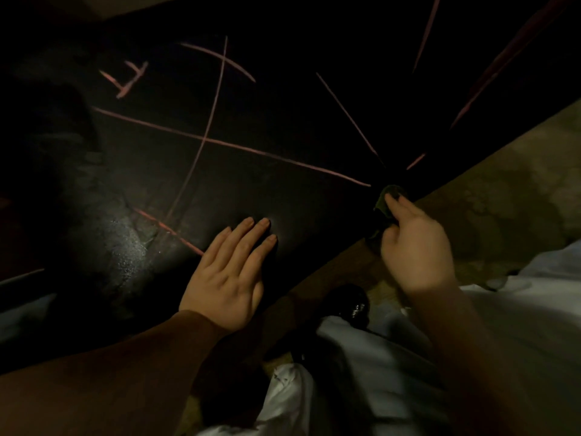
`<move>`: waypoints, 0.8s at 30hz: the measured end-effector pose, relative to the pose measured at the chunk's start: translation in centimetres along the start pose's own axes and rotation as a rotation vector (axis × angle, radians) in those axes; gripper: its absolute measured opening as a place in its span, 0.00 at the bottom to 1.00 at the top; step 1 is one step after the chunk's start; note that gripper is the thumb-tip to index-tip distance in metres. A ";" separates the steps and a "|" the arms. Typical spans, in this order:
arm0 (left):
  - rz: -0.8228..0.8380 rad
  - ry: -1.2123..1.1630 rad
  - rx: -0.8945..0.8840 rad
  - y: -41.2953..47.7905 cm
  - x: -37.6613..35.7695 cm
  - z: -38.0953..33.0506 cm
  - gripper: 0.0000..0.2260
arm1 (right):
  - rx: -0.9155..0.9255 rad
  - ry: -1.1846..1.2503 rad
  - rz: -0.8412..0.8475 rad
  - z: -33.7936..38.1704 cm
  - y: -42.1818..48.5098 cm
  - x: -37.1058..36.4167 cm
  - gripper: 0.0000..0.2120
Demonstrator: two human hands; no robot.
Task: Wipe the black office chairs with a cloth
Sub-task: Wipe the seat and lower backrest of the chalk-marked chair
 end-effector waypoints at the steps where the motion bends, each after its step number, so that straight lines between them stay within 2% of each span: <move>1: 0.000 0.000 -0.003 0.0 0.0 0.0 0.28 | 0.007 0.018 -0.010 -0.2 -0.1 0.0 0.24; 7: 0.001 -0.014 -0.002 -0.1 0.0 0.0 0.27 | 0.028 0.075 -0.022 0.0 0.2 -0.3 0.25; 16: -0.001 0.007 -0.014 -0.1 0.0 0.1 0.28 | 0.004 0.027 0.013 2.8 4.3 0.1 0.27; 24: -0.003 -0.021 -0.009 -0.2 0.0 0.1 0.27 | -0.012 -0.072 -0.027 3.7 5.4 0.1 0.26</move>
Point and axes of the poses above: each hand's wrist, its own y-axis towards the middle knuckle, its own x-axis out of the back of the hand, z = x × y, the point moved 8 cm from there along y, towards the middle knuckle, and after that the axes turned 1 degree about z, right-handed, at the moved point
